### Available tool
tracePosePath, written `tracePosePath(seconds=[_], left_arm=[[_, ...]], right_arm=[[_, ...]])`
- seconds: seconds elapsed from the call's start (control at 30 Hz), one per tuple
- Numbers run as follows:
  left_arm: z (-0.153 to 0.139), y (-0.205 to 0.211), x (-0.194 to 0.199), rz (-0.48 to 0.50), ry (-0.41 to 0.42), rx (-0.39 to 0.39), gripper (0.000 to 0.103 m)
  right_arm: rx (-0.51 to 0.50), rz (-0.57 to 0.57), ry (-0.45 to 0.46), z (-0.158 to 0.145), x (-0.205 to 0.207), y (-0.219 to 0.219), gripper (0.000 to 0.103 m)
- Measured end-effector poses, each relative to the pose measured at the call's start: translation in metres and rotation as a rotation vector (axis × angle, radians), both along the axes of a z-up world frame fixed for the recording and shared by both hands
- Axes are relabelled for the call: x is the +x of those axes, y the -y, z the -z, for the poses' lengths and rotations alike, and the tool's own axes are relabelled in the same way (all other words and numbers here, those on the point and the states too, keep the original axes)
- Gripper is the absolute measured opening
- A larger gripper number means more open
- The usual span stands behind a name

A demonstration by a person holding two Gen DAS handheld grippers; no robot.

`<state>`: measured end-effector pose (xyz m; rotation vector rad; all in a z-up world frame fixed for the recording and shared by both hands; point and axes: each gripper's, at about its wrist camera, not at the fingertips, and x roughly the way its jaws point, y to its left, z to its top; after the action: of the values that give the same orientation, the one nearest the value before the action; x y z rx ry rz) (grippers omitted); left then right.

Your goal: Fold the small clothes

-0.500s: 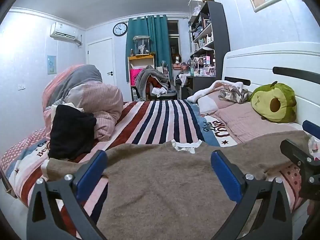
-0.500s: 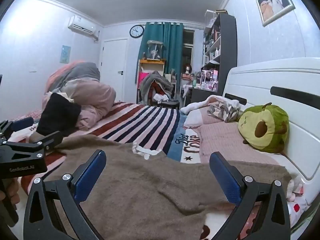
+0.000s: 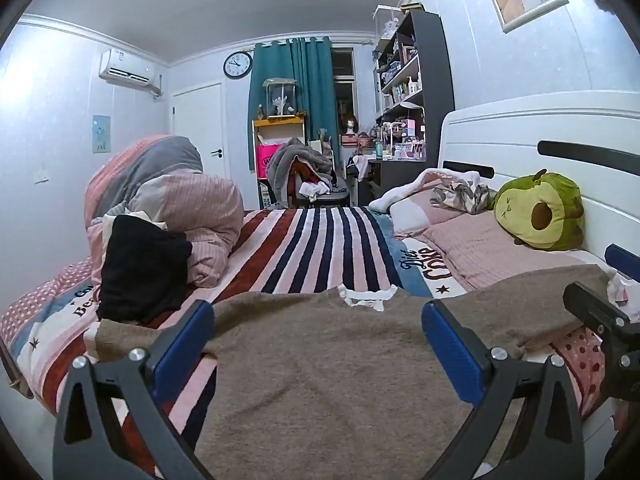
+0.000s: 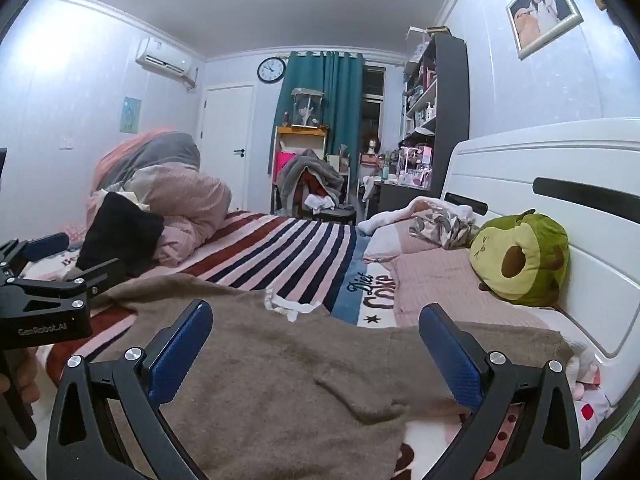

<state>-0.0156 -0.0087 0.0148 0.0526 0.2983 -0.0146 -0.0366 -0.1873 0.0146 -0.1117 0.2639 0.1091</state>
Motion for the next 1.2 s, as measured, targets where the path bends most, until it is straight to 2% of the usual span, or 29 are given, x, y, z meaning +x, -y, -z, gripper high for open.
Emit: tracePosePath(seconds=[0.47, 1.2], left_arm=[[0.0, 0.001, -0.004, -0.006, -0.014, -0.001, 0.102], [0.0, -0.011, -0.009, -0.004, 0.015, 0.001, 0.102]], right_arm=[[0.009, -0.004, -0.006, 0.0, 0.006, -0.001, 0.102], [0.033, -0.021, 0.019, -0.001, 0.003, -0.001, 0.102]])
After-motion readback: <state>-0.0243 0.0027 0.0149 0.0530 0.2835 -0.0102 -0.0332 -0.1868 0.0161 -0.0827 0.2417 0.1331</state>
